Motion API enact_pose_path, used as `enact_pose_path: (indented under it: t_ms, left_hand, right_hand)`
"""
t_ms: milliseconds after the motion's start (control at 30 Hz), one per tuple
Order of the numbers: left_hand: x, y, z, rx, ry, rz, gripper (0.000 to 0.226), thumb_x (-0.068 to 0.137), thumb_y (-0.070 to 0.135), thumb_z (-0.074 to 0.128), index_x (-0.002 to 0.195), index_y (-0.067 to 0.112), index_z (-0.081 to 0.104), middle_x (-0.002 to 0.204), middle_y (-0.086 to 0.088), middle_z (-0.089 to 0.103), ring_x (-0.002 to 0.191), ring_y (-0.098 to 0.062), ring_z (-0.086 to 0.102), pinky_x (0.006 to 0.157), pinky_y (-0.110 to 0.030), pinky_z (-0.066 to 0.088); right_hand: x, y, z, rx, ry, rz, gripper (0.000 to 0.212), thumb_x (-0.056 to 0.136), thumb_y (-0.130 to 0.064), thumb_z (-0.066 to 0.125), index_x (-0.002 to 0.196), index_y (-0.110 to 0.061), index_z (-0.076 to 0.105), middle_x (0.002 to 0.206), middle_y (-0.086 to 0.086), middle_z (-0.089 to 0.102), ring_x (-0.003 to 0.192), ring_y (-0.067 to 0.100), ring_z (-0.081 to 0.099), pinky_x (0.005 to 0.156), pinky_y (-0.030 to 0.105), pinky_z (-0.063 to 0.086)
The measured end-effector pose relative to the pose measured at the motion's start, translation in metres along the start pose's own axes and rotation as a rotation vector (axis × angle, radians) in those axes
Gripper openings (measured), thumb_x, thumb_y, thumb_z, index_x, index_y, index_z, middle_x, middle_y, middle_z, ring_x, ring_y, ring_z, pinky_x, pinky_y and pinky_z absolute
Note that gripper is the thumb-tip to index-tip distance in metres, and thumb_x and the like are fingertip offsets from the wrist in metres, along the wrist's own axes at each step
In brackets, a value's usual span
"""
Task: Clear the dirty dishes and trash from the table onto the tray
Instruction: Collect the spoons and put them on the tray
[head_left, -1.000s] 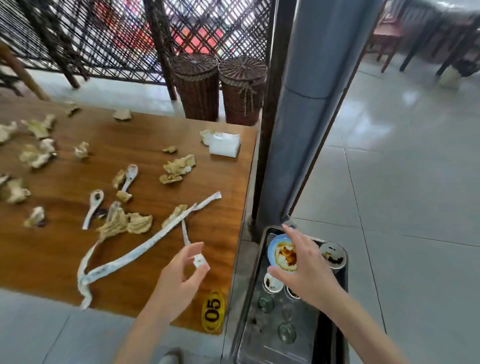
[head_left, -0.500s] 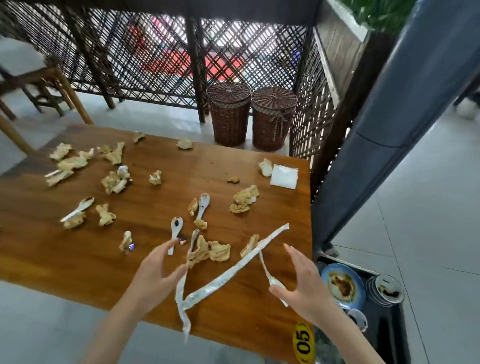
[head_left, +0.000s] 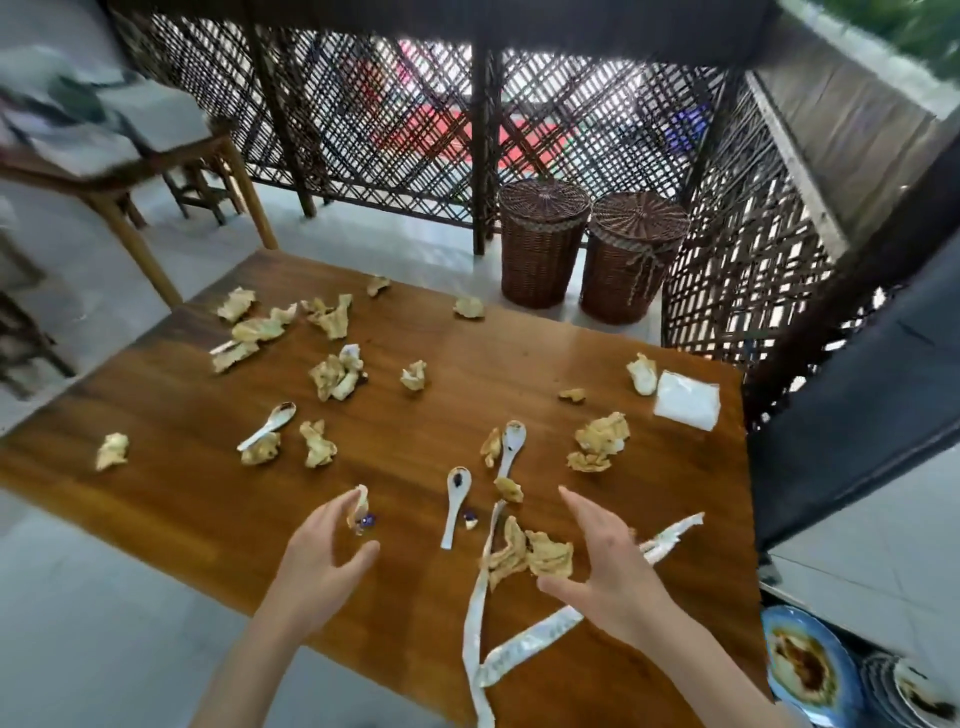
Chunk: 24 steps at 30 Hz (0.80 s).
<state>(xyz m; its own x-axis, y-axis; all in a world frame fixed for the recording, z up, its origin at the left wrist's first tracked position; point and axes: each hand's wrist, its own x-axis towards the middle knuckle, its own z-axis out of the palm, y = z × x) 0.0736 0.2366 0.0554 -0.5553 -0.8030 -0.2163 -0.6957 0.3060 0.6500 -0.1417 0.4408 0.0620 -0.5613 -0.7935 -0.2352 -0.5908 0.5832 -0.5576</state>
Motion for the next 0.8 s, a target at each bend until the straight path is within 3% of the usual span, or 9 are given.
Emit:
enact_pose_path:
  t_ms: [267, 500, 800]
  left_hand:
    - [0.082, -0.086, -0.080, 0.029, 0.013, -0.007, 0.064, 0.083, 0.038, 0.066, 0.139, 0.034, 0.035, 0.145, 0.006, 0.038, 0.131, -0.015, 0.036, 0.102, -0.035, 0.038]
    - [0.176, -0.153, -0.158, 0.153, -0.038, 0.111, 0.062, 0.085, 0.038, 0.064, 0.140, 0.028, 0.037, 0.142, 0.005, 0.041, 0.130, -0.014, 0.037, 0.106, -0.031, 0.033]
    - [0.282, -0.213, -0.204, 0.163, -0.005, -0.026, 0.050, 0.089, 0.033, 0.058, 0.136, 0.024, 0.043, 0.139, -0.001, 0.047, 0.127, -0.020, 0.045, 0.101, -0.036, 0.043]
  right_hand:
    - [0.065, -0.082, 0.055, 0.042, -0.078, 0.056, 0.095, 0.076, -0.049, 0.070, 0.148, -0.034, 0.009, 0.153, -0.014, 0.020, 0.141, 0.010, 0.016, 0.115, 0.031, 0.021]
    - [0.116, -0.173, 0.114, 0.087, 0.014, 0.154, 0.096, 0.076, -0.047, 0.072, 0.149, -0.031, 0.012, 0.152, -0.010, 0.025, 0.141, 0.011, 0.020, 0.112, 0.027, 0.022]
    - [0.191, -0.231, 0.156, 0.048, -0.068, 0.200, 0.093, 0.077, -0.046, 0.070, 0.149, -0.033, 0.012, 0.152, -0.012, 0.027, 0.138, 0.007, 0.024, 0.112, 0.024, 0.022]
